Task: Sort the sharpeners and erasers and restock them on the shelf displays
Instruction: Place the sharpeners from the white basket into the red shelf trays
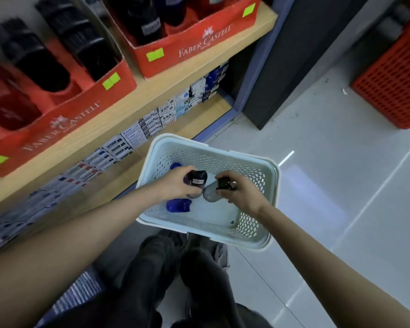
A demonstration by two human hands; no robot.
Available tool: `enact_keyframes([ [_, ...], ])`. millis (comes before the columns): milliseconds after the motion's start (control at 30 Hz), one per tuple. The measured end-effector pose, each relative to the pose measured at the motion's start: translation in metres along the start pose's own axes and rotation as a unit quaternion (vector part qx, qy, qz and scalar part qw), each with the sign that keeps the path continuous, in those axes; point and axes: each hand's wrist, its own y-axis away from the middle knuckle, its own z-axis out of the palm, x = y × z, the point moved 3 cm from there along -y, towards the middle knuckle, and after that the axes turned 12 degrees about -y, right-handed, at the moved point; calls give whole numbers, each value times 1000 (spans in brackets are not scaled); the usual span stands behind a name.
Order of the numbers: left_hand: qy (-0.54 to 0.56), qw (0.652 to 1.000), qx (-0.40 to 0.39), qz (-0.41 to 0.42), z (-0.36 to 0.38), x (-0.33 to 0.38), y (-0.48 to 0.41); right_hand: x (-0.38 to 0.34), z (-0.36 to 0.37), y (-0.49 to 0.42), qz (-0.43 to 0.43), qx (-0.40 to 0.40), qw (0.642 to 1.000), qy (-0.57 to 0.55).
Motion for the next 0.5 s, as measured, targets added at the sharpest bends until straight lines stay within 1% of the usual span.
enact_keyframes([
  [100,-1,1000,10,24,-15,31,21,-30,-16,19,-29,-1,1000,6],
  [167,-22,998,25,55,-29,56,36,-50,-28,30,-44,6,999,-1],
  [267,-67,993,32,92,-51,99,60,-81,-45,43,-75,28,997,18],
  [367,-79,985,87,130,-71,140,79,-113,-61,55,-102,77,992,-8],
  [433,-59,977,130,156,-82,165,88,-134,-72,62,-139,121,983,-26],
  [500,-52,962,192,187,-94,188,95,-158,-86,63,-186,159,969,-42],
])
